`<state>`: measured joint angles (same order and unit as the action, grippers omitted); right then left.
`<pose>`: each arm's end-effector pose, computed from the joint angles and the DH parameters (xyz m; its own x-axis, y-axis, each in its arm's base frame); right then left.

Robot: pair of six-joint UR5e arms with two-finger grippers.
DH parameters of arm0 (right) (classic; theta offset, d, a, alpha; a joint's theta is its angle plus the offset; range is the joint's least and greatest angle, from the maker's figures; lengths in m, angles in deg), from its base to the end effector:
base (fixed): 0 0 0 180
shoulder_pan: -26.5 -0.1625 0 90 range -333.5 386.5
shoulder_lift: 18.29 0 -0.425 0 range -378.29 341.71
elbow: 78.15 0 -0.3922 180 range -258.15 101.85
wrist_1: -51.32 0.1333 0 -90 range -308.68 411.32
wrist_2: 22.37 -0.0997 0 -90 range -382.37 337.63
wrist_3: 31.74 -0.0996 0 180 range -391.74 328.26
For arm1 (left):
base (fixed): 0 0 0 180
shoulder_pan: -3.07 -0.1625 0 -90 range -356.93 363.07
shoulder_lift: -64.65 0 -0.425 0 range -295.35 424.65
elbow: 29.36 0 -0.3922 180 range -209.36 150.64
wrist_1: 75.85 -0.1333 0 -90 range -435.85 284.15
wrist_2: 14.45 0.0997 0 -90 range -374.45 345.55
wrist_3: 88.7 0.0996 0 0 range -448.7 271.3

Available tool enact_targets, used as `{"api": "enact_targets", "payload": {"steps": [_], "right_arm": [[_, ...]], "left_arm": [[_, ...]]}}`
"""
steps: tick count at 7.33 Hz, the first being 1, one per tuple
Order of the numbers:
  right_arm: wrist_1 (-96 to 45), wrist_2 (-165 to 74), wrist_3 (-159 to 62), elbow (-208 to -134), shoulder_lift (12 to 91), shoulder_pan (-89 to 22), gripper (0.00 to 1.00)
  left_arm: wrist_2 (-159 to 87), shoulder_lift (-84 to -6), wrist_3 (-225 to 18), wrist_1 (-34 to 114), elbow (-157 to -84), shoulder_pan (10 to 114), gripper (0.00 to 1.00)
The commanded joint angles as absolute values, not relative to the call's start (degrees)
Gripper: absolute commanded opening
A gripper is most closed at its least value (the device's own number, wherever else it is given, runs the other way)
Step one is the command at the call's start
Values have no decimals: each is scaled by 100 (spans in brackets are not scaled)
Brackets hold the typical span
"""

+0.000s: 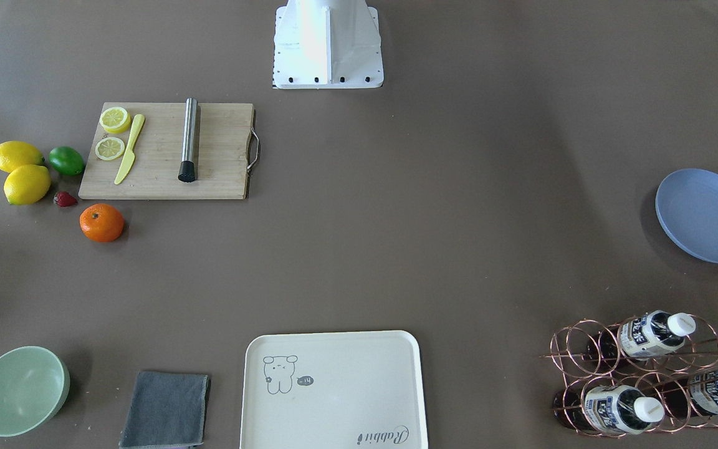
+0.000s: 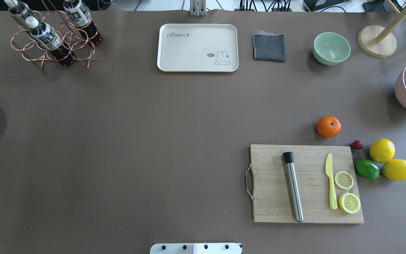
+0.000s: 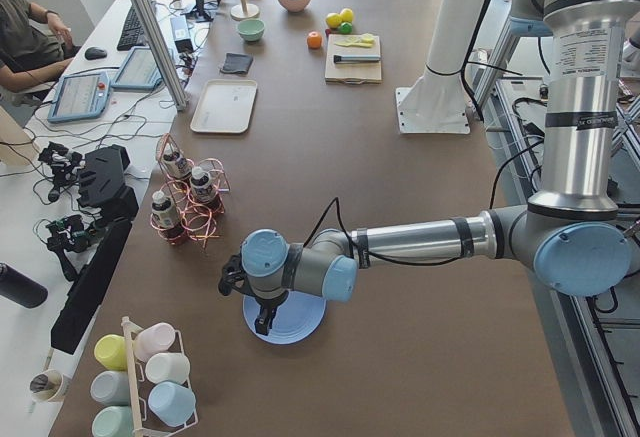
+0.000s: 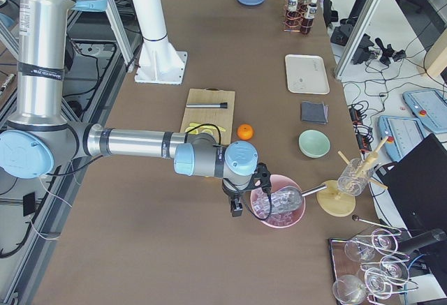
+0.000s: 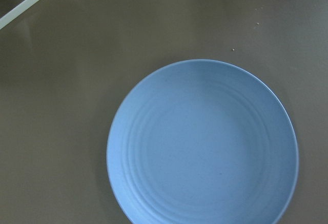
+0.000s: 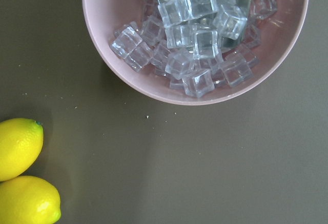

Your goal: Pick orange to plate

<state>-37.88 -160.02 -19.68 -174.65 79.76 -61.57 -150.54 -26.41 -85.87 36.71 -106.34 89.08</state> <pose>0.0451 -0.4331 0.6623 0.6517 -0.2215 0.7254 0.1737 0.9746 0.1416 -0.0264 -0.5053 0.7183 0.6784 0.2287 -0.6982 -0.1020 0.9704 0.2187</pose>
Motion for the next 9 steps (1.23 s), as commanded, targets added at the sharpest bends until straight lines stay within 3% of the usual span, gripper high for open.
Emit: {"api": "enact_targets", "payload": {"steps": [1, 4, 9], "right_arm": [[-3473, -16009, -2313, -17482, 7997, -5972, 100], [-3324, -16045, -2392, -17474, 7997, -5875, 100], [-3279, -16027, -2489, -17483, 7980, -5761, 100]], "left_arm": [[-15033, -3106, -8588, 4272, -9547, 8641, 98], [-15015, -3404, -8588, 4867, -8713, 8428, 97], [-15006, -3440, -8588, 4878, -8473, 8393, 87]]}}
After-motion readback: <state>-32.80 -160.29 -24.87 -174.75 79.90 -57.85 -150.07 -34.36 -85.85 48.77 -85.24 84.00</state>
